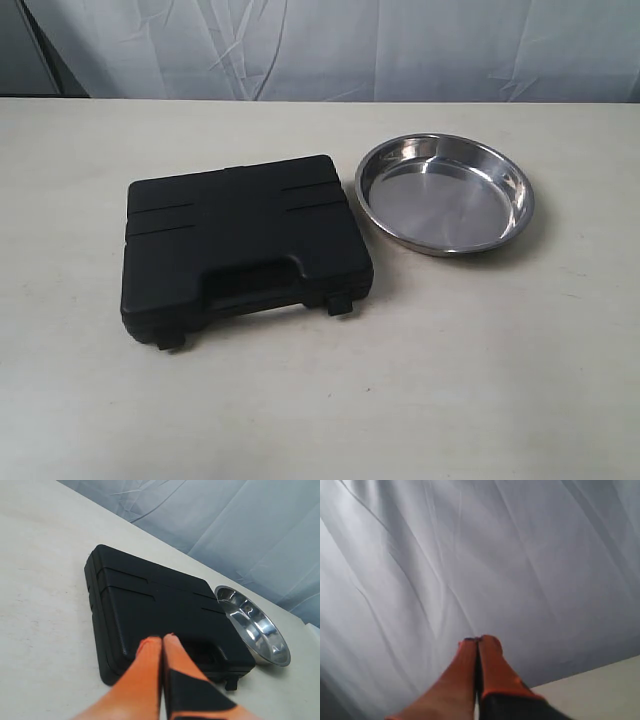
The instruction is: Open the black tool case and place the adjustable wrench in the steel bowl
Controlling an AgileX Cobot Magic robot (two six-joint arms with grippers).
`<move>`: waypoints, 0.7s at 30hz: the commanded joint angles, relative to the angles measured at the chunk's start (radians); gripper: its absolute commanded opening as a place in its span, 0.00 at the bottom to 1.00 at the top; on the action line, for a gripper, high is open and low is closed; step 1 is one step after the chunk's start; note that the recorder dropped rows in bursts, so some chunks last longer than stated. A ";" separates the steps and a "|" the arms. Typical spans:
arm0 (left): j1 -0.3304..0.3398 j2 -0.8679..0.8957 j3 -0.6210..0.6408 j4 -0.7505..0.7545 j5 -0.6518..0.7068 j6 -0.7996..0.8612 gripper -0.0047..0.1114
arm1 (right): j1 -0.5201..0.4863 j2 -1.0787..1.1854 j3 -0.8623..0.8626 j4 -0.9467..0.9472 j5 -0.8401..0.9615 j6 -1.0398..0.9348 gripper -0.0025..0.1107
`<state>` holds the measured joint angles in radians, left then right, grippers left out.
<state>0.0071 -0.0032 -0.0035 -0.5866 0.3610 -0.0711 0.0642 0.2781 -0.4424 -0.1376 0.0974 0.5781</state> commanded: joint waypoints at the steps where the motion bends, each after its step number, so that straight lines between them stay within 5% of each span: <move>1: -0.009 0.003 0.003 0.005 -0.006 0.004 0.04 | -0.004 0.284 -0.282 -0.015 0.239 -0.406 0.01; 9: -0.009 0.003 0.003 0.005 -0.006 0.004 0.04 | -0.004 0.889 -0.785 0.651 0.725 -1.393 0.01; 13: -0.009 0.003 0.003 0.005 -0.006 0.004 0.04 | 0.038 1.139 -0.927 0.763 0.856 -1.580 0.03; 19: -0.009 0.003 0.003 0.005 -0.006 0.004 0.04 | 0.244 1.407 -1.035 0.689 0.881 -1.689 0.40; 21: -0.009 0.003 0.003 0.005 -0.006 0.004 0.04 | 0.320 1.468 -1.056 0.621 0.875 -1.687 0.44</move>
<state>0.0071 -0.0032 -0.0035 -0.5866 0.3610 -0.0711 0.2888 1.6723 -1.4661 0.5581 0.9621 -1.0892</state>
